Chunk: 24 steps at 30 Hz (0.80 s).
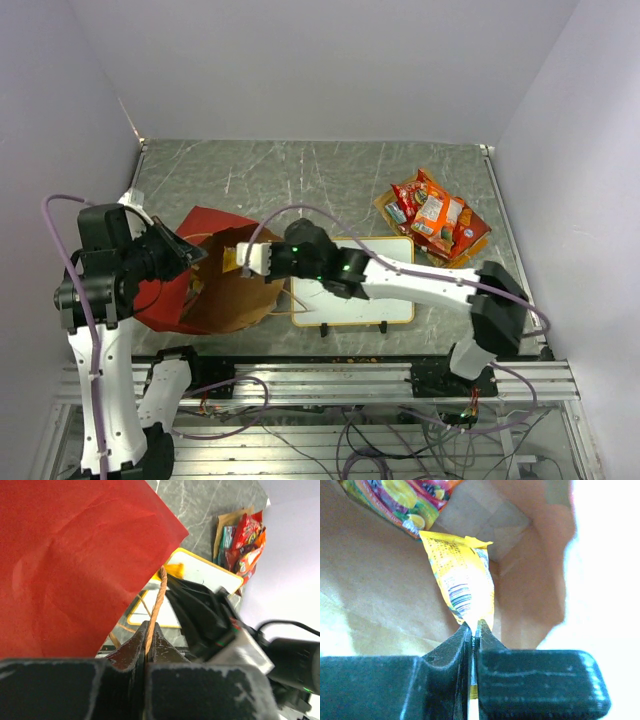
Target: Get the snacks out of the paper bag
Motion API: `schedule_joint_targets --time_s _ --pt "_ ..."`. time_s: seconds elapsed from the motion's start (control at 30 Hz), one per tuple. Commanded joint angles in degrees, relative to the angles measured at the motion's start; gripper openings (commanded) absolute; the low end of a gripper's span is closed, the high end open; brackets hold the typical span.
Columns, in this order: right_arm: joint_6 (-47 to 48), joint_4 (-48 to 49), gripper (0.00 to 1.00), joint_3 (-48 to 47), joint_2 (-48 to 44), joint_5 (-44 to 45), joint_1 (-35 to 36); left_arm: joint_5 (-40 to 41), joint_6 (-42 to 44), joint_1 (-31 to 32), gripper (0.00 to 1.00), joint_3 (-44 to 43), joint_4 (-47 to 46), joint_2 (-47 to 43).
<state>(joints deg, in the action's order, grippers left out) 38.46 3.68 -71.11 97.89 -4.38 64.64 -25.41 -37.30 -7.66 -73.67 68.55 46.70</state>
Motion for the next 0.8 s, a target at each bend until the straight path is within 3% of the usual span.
schedule_joint_targets --time_s 0.0,0.23,0.43,0.6,0.77 --pt "-5.14 -0.76 0.00 2.87 -9.92 -2.05 -2.00 6.42 -2.80 0.31 0.07 0.36 -1.68 -0.82" --pt "-8.33 -3.66 0.00 9.02 -25.10 -3.26 -8.54 7.77 -5.54 0.37 0.07 0.59 -4.95 -0.49" --pt "-19.91 -4.44 0.00 13.43 -32.03 3.12 -21.83 7.78 -6.43 0.36 0.07 0.15 -7.07 0.97" --pt "-38.53 -5.24 0.00 18.48 -35.08 27.84 -27.74 6.98 -6.62 0.36 0.07 -0.29 -8.23 1.79" --pt "-54.12 -13.76 0.00 16.94 -34.08 43.19 -34.34 6.10 -6.29 0.31 0.07 -0.28 -8.15 1.73"
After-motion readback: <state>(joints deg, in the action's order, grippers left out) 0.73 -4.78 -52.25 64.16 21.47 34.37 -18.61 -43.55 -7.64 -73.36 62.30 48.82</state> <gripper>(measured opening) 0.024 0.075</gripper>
